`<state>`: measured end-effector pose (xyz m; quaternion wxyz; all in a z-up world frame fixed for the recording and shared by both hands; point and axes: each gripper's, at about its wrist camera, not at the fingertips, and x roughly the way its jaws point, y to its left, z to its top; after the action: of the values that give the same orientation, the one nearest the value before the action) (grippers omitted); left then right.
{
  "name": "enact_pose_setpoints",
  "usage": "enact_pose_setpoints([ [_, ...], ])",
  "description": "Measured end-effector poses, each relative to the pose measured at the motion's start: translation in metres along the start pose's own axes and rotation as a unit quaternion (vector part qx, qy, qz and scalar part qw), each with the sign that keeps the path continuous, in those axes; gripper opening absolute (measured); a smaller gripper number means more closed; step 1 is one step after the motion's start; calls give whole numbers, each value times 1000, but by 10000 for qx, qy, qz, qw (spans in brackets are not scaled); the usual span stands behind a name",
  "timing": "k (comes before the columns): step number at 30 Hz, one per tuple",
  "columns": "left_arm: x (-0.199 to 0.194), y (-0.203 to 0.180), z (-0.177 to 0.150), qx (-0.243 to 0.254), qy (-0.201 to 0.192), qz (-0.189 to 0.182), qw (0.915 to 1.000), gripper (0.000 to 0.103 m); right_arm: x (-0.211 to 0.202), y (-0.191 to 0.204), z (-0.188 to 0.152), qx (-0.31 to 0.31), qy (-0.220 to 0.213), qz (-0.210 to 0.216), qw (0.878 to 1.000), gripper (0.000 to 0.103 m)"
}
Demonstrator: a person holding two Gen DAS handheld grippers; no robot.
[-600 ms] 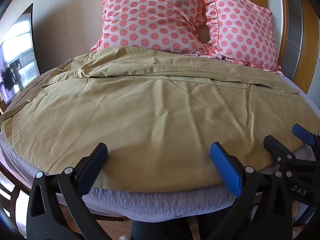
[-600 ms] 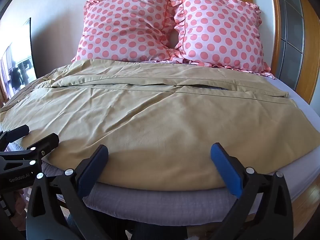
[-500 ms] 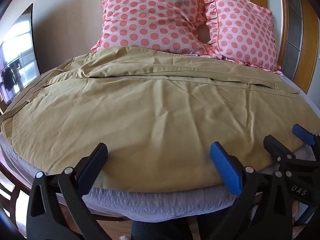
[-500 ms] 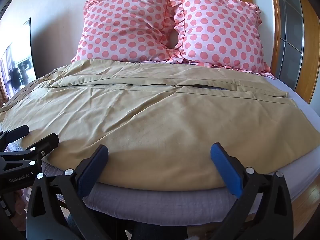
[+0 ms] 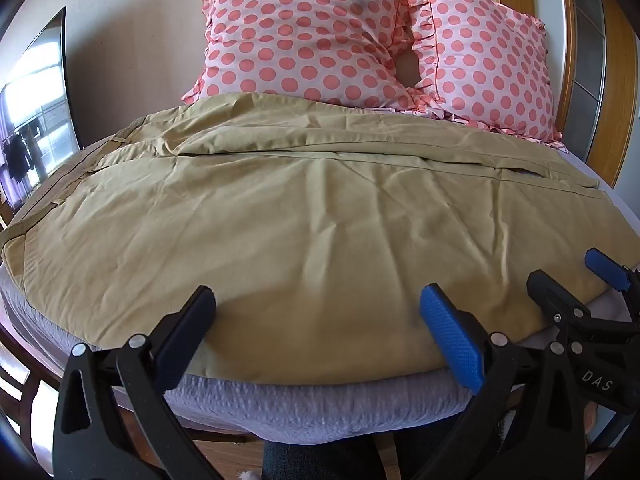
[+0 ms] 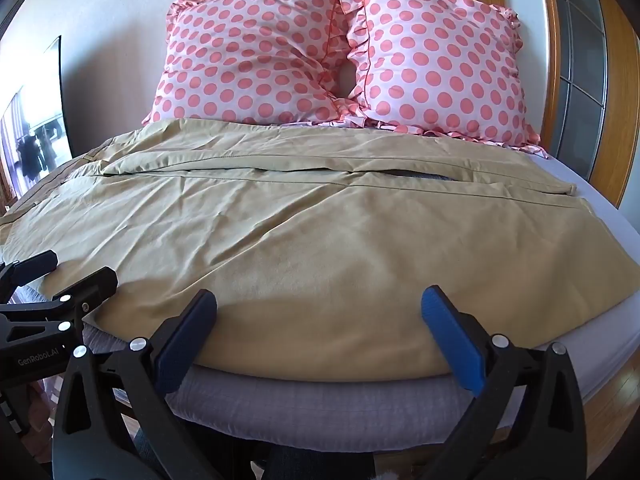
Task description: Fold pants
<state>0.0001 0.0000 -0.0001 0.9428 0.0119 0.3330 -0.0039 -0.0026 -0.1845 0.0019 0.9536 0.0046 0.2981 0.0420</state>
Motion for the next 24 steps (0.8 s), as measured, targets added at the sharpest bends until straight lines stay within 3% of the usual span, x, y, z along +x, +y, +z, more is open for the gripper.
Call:
enact_pose_setpoints([
  [24, 0, 0, 0, 1, -2, 0, 10000, 101, 0, 0, 0, -1, -11, -1, 10000, 102],
])
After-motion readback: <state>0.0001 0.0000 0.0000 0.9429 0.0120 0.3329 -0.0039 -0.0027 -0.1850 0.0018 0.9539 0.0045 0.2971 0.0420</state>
